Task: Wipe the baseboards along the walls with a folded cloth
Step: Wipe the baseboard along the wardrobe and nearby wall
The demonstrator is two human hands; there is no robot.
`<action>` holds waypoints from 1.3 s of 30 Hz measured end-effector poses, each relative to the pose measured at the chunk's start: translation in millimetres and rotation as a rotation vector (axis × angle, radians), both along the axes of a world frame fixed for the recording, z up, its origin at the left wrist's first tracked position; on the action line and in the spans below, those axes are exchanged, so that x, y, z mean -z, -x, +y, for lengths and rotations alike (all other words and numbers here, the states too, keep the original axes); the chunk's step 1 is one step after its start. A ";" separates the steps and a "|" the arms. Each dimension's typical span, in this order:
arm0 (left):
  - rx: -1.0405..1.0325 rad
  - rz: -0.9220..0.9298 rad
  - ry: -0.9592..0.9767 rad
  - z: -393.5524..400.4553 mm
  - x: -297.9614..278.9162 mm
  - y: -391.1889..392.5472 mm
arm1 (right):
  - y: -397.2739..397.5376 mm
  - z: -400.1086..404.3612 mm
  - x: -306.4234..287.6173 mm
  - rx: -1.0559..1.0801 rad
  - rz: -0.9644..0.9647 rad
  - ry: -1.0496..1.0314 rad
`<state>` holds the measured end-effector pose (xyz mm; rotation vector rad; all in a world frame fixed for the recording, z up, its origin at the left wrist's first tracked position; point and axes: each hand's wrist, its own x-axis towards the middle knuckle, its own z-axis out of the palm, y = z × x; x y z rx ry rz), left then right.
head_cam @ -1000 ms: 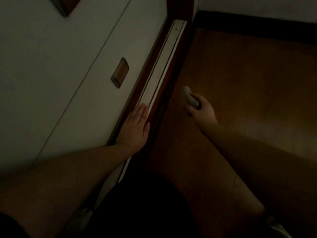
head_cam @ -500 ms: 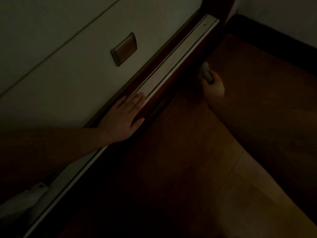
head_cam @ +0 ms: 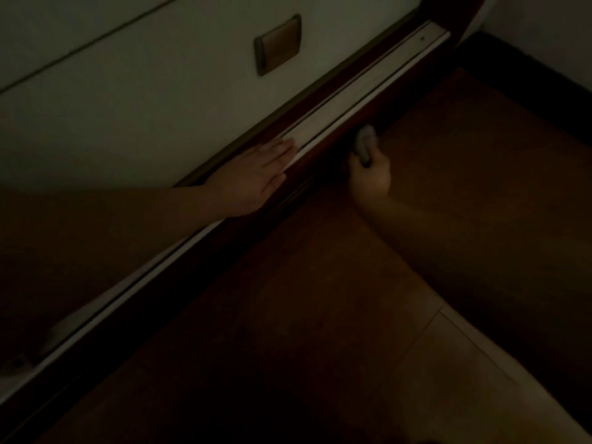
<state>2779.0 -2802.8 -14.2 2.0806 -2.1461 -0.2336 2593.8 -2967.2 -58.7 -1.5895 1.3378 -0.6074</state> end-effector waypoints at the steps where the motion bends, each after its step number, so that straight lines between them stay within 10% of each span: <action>1: 0.006 -0.005 0.000 -1.0 -0.9 0.2 | -3.2 19.2 -1.5 0.008 -0.007 -0.019; 22: 0.085 -0.115 -0.052 -3.6 -18.6 -6.9 | 31.8 190.6 -10.3 -0.696 0.034 -0.025; 32: -0.057 -0.071 -0.026 -22.7 -5.4 -0.8 | 72.0 18.4 3.4 0.027 0.018 -0.036; 39: -0.062 -0.026 0.014 -23.9 -2.1 -1.9 | 32.3 -41.6 2.5 0.084 -0.044 -0.055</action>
